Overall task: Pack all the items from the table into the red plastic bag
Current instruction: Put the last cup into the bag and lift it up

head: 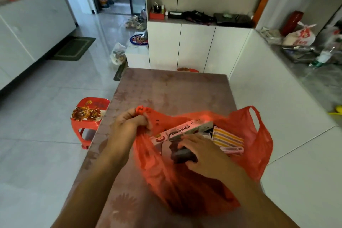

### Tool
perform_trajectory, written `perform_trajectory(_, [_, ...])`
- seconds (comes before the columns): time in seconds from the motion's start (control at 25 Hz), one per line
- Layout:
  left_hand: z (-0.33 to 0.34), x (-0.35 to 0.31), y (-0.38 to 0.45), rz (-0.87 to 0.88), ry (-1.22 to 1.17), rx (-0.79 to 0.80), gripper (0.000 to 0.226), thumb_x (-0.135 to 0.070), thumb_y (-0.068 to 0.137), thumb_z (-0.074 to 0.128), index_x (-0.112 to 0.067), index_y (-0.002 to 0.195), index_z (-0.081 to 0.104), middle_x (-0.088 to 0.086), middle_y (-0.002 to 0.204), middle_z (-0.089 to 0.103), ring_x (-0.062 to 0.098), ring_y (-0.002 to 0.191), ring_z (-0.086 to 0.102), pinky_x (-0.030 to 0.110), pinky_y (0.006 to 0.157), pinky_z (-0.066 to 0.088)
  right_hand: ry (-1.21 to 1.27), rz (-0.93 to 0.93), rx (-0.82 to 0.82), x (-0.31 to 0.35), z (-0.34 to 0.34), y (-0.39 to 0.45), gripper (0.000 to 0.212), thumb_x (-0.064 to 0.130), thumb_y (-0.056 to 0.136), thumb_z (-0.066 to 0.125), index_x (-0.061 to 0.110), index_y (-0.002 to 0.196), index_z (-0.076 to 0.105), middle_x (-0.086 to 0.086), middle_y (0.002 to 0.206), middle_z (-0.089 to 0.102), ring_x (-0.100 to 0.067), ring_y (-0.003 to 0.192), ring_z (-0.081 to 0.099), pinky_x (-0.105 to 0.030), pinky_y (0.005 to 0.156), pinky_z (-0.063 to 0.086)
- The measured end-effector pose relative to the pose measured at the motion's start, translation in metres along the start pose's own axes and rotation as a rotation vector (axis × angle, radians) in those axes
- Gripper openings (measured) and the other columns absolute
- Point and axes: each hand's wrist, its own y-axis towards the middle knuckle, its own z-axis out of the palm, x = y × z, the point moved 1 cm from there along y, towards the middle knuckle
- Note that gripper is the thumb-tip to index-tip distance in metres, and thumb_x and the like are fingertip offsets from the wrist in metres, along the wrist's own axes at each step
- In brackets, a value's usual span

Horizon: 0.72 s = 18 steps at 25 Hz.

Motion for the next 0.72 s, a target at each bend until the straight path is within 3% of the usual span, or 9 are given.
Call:
perform_trajectory(0.12, [0.008,-0.018,-0.001,-0.041,-0.002,0.165,0.016,0.002,0.09,0.051,-0.004,0.087,0.066,0.005,0.053,0.063,0.013,0.044,0.056,0.019,0.04,0.045,0.088,0.118,-0.349,-0.011,-0.02,-0.03,0.041,0.027,0.079,0.067,0.025,0.12,0.061,0.0,0.142,0.052,-0.023,0.132,0.045,-0.048,0.108,0.039])
perform_trajectory(0.2, [0.014,-0.021,-0.002,-0.069,0.001,0.231,0.014,-0.006,0.094,0.052,-0.005,0.093,0.067,0.005,0.055,0.064,0.015,0.046,0.056,0.023,0.044,0.046,-0.092,0.514,-0.619,-0.048,-0.041,-0.046,0.062,0.028,0.077,0.073,0.018,0.134,0.05,-0.011,0.145,0.048,-0.032,0.134,0.043,-0.052,0.111,0.034])
perform_trajectory(0.28, [0.022,-0.027,0.0,-0.063,-0.024,0.231,0.015,-0.008,0.094,0.053,0.0,0.095,0.065,0.006,0.055,0.062,0.015,0.044,0.053,0.023,0.044,0.045,-0.294,0.889,-0.488,-0.09,-0.051,-0.052,0.078,0.031,0.075,0.072,0.012,0.142,0.037,-0.02,0.139,0.05,-0.039,0.129,0.047,-0.052,0.108,0.029])
perform_trajectory(0.32, [0.025,-0.03,0.004,-0.051,-0.038,0.22,0.016,-0.009,0.094,0.053,0.003,0.095,0.063,0.007,0.055,0.061,0.015,0.041,0.051,0.022,0.041,0.043,-0.186,0.992,-0.383,-0.103,-0.054,-0.048,0.066,0.029,0.075,0.069,0.01,0.134,0.045,-0.019,0.125,0.061,-0.038,0.116,0.057,-0.049,0.103,0.036])
perform_trajectory(0.36, [0.029,-0.034,0.006,-0.04,-0.05,0.209,0.016,-0.01,0.093,0.055,0.005,0.094,0.062,0.007,0.054,0.06,0.015,0.039,0.049,0.021,0.04,0.042,0.02,1.009,-0.334,-0.111,-0.06,-0.045,0.046,0.027,0.075,0.064,0.008,0.117,0.059,-0.016,0.103,0.07,-0.035,0.097,0.066,-0.045,0.091,0.045])
perform_trajectory(0.44, [0.038,-0.038,0.008,-0.01,-0.03,0.199,0.016,-0.011,0.092,0.057,0.003,0.087,0.063,0.007,0.054,0.059,0.015,0.04,0.046,0.021,0.039,0.039,0.626,0.824,-0.497,-0.115,-0.077,-0.041,0.02,0.019,0.079,0.064,0.002,0.086,0.07,-0.009,0.064,0.066,-0.024,0.059,0.062,-0.042,0.066,0.05])
perform_trajectory(0.52, [0.045,-0.04,0.013,-0.007,-0.008,0.184,0.021,-0.012,0.091,0.058,-0.006,0.071,0.06,0.005,0.054,0.057,0.014,0.04,0.044,0.023,0.04,0.036,1.093,0.644,-0.698,-0.099,-0.11,-0.038,0.015,0.012,0.086,0.064,-0.002,0.083,0.068,-0.005,0.05,0.051,-0.018,0.044,0.048,-0.037,0.057,0.047])
perform_trajectory(0.56, [0.047,-0.04,0.021,-0.034,-0.028,0.174,0.023,-0.012,0.09,0.058,-0.011,0.067,0.058,0.003,0.052,0.055,0.013,0.039,0.042,0.025,0.04,0.033,1.219,0.587,-0.734,-0.091,-0.128,-0.031,0.016,0.013,0.088,0.062,0.0,0.08,0.066,-0.004,0.049,0.049,-0.017,0.042,0.046,-0.034,0.054,0.045])
perform_trajectory(0.72, [0.053,-0.064,0.093,-0.199,-0.062,0.126,0.017,-0.016,0.086,0.048,-0.018,0.07,0.05,-0.006,0.045,0.043,0.008,0.033,0.031,0.02,0.038,0.021,1.159,0.577,-0.644,-0.067,-0.176,0.027,0.017,0.013,0.092,0.053,0.013,0.078,0.062,-0.002,0.056,0.05,-0.013,0.044,0.041,-0.028,0.045,0.034])
